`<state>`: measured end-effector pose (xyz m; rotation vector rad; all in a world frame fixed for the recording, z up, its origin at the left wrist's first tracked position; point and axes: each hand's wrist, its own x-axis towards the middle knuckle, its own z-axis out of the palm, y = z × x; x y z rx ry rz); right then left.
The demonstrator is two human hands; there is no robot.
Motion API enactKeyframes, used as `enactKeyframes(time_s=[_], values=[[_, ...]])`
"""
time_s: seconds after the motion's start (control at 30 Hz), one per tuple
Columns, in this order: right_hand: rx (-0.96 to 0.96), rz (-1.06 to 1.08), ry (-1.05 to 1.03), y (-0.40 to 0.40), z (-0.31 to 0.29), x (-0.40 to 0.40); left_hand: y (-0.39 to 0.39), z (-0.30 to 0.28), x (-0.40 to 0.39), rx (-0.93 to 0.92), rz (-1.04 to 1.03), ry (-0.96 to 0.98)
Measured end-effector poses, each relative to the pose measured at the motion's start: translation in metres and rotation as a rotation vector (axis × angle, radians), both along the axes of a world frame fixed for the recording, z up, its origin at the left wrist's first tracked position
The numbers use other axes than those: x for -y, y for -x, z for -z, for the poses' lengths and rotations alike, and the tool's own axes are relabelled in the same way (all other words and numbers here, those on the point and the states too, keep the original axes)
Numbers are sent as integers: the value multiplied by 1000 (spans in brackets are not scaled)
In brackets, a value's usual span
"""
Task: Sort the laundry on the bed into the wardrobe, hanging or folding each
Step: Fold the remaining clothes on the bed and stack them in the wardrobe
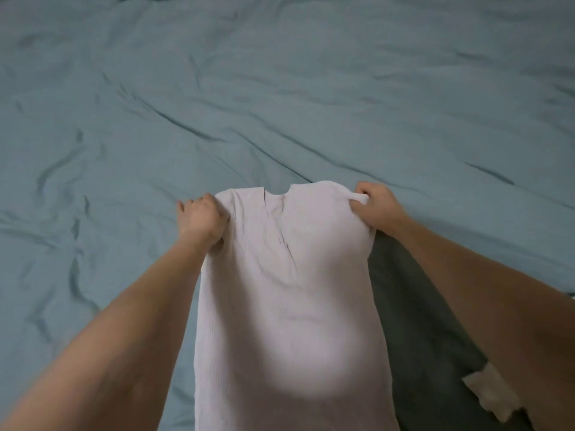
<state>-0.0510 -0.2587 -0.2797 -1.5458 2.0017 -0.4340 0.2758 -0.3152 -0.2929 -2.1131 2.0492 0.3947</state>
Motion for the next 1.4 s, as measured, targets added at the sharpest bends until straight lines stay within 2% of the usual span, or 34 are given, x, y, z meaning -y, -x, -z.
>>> enactKeyframes(time_s=[0.07,0.1,0.2,0.3,0.4,0.47,0.6,0.77,0.83,0.93,0.97,1.03,1.17,1.23,1.33,1.4], values=[[12,51,29,3,-1,0,4,-1,-1,-17,-7,8],[-56,45,34,5,-1,0,4,-3,-3,-64,-38,24],[-423,93,2,12,0,-2,-1,-11,-4,-169,-153,95],[-529,199,-119,18,1,-6,-13,-16,-6,-112,-209,128],[-426,166,-366,23,5,-13,-21,-21,-13,-112,-268,78],[-364,174,-437,24,5,-21,-28,-24,-21,-72,-294,-7],[-359,304,-336,22,-2,-35,-45,-29,-40,-182,-386,-32],[-242,488,-121,2,-24,-36,-49,-60,-34,-381,-680,165],[-225,491,-88,-7,-25,-40,-47,-69,-39,-372,-707,86],[-219,469,-87,-17,-21,-48,-43,-72,-60,-245,-600,-180],[-210,472,-83,-18,-20,-49,-44,-73,-66,-228,-586,-204],[-179,493,-59,-18,-20,-48,-47,-71,-68,-210,-592,-126],[-71,485,48,-25,-26,-40,-40,-80,-57,-207,-614,163],[87,399,84,-36,-28,-35,-21,-84,-52,-353,-534,189],[452,333,28,-55,-29,-36,13,-77,-58,-786,-528,-11],[438,310,10,-59,-24,-38,26,-66,-71,-859,-488,-67]])
